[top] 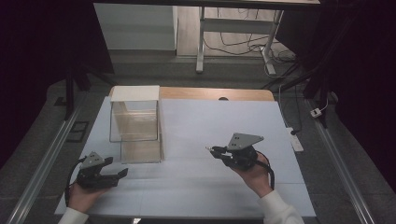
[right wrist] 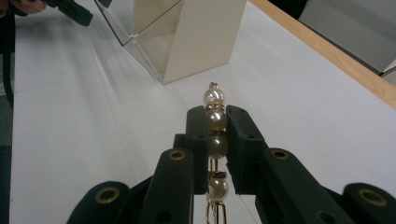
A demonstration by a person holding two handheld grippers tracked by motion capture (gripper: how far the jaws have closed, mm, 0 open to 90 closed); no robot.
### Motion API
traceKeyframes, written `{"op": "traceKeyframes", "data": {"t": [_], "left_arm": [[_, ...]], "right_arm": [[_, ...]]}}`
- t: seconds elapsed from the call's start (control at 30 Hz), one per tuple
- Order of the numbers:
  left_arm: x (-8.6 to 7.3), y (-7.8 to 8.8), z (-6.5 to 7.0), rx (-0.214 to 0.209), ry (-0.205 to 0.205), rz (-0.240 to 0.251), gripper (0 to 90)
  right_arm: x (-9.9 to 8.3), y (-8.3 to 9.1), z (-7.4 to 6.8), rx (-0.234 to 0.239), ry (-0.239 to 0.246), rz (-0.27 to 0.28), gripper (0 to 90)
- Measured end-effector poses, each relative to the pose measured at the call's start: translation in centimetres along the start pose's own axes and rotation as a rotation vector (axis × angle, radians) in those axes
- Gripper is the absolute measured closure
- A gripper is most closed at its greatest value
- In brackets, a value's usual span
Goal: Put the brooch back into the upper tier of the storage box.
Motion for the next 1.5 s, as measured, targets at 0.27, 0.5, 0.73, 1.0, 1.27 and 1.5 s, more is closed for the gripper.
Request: {"op": "traceKeyframes", "data": {"t": [0.27,0.5,0.73,1.0,1.27,1.5], "left_arm": [[0.0,0.0,0.0,0.002,0.0,-0.001,20.1],[0.0,-0.1,0.0,0.001,-0.002,-0.004,20.1],[0.1,0.1,0.0,0.006,0.003,0.001,20.2],[0.0,0.0,0.0,0.002,0.003,-0.002,20.2],[0.0,0.0,0.1,0.002,0.002,-0.001,20.3],[0.1,0.0,0.1,0.002,0.001,-0.001,20.3]], "right_arm": [[0.6,0.3,0.1,-0.001,-0.002,0.027,79.4],[1.1,0.6,0.1,-0.007,0.0,0.055,79.4],[2.6,0.6,0.8,0.007,-0.012,0.1,79.4],[4.8,0.6,1.3,0.008,-0.023,0.16,79.4],[6.2,0.3,1.2,0.014,-0.024,0.19,79.4],[7.6,-0.1,1.3,0.02,-0.024,0.213,79.4]]}}
Point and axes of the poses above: each handheld gripper's, and its own axes: y roughly backward along the jaws, x roughly out of its top, z roughly to its right, the point moved 3 cm from there along -y, roughly forward along the jaws, and after that the axes turned 4 degrees about -x, right-handed, at the moved point
